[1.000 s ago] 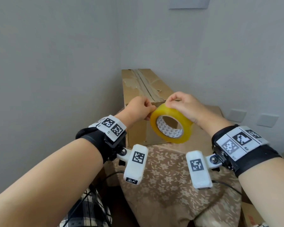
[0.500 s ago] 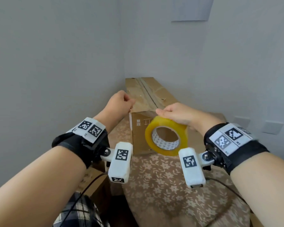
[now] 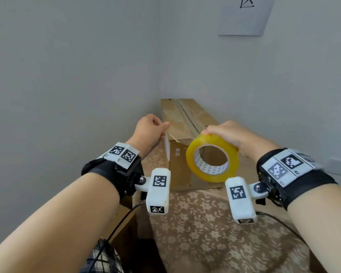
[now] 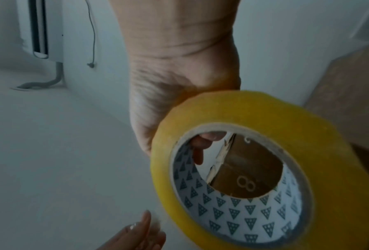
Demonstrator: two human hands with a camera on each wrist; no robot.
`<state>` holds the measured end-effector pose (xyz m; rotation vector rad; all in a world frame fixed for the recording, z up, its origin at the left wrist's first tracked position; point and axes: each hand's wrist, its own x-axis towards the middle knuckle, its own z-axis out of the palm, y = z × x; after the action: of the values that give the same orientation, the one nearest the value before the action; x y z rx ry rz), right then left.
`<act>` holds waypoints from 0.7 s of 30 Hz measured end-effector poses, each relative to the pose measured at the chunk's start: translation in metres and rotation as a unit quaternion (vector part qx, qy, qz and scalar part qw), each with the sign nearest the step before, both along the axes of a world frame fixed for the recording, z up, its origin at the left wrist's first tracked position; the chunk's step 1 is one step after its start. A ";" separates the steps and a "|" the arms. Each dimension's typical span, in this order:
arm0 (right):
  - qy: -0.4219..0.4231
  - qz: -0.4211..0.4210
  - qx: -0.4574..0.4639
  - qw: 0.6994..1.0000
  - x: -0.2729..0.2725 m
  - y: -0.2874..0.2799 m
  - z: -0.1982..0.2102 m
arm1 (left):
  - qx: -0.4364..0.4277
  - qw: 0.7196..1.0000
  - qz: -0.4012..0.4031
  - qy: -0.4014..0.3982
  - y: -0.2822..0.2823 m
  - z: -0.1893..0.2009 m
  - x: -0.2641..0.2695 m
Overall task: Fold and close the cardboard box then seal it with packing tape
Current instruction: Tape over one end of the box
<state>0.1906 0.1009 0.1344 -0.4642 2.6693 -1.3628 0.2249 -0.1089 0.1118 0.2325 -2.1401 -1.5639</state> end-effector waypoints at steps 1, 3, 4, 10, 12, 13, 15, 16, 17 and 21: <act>-0.004 -0.003 0.000 1.000 0.000 0.004 -0.001 | -0.003 1.000 -0.003 -0.002 0.001 -0.001 0.000; -0.009 -0.001 -0.003 1.000 0.001 0.010 0.001 | -0.007 1.000 -0.012 0.004 0.003 -0.003 -0.001; -0.005 0.000 -0.002 1.000 -0.001 0.011 0.003 | -0.005 1.000 -0.015 0.011 0.004 -0.003 -0.002; 0.212 -0.021 0.213 0.954 -0.001 -0.003 0.026 | 0.019 0.999 -0.031 0.018 0.001 0.005 -0.001; 0.263 -0.024 0.270 0.926 0.002 -0.013 0.035 | 0.020 0.999 -0.033 0.008 -0.002 0.008 -0.001; 0.278 -0.027 0.299 0.913 0.002 -0.020 0.039 | 0.015 0.999 -0.030 0.001 -0.004 0.008 0.000; 0.288 -0.030 0.348 0.892 0.002 -0.037 0.042 | 0.009 1.000 -0.017 -0.020 -0.009 0.005 0.001; 0.293 -0.031 0.368 0.882 0.002 -0.046 0.042 | 0.012 0.999 -0.008 -0.029 -0.011 0.002 0.001; 0.303 -0.033 0.390 0.869 0.002 -0.054 0.041 | 0.020 0.999 0.000 -0.037 -0.014 -0.003 0.002; 0.333 -0.038 0.474 0.814 -0.004 -0.076 0.037 | 0.056 0.997 0.017 -0.044 -0.022 -0.018 0.000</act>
<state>0.1869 0.0247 0.1715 -0.7704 3.4252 0.3610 0.2251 -0.1314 0.0943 0.3789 -2.1033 -1.6857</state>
